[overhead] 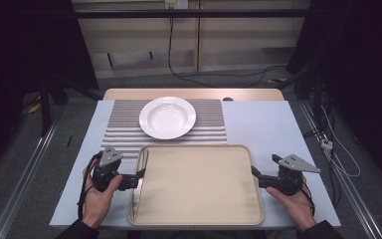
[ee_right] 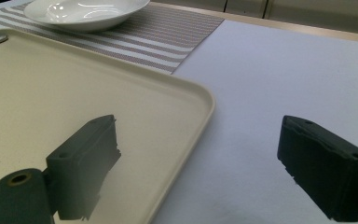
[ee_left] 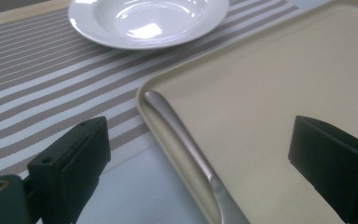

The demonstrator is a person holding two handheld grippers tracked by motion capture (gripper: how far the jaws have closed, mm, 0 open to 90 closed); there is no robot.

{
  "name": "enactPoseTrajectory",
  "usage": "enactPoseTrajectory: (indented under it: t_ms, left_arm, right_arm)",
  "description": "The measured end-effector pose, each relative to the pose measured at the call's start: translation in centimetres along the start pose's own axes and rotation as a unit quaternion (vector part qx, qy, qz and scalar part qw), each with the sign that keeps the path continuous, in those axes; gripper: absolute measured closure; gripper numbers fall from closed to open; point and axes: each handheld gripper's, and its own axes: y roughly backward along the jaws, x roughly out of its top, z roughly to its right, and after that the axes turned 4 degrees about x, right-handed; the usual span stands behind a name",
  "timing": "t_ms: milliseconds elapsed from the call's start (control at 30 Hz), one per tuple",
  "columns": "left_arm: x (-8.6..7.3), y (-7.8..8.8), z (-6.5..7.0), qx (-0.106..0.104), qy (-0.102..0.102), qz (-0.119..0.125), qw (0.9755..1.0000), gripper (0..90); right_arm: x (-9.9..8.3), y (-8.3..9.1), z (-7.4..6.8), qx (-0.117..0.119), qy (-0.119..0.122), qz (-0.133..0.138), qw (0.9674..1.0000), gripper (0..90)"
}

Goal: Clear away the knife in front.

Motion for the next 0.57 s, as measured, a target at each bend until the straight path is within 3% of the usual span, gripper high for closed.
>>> enactPoseTrajectory:
  t_ms: [167,233,367,567]
  left_arm:
    - [-1.2,0.6,-0.3,0.003,0.01,0.008,0.9999,5.5]
    - [-1.5,0.6,-0.4,0.015,0.005,0.012,0.9998,5.6]
    - [-2.4,0.2,-0.6,0.021,0.018,0.014,0.9995,5.5]
    - [-2.5,-0.3,-0.5,0.014,0.014,0.001,0.9998,5.4]
  right_arm:
    - [0.0,0.0,0.0,-0.001,-0.001,-0.001,1.0,12.2]
    - [0.0,0.0,0.0,-0.001,-0.001,-0.001,1.0,12.1]
    - [0.0,0.0,0.1,-0.003,-0.003,0.001,1.0,12.1]
    - [0.0,0.0,0.1,-0.002,-0.003,-0.001,1.0,12.1]
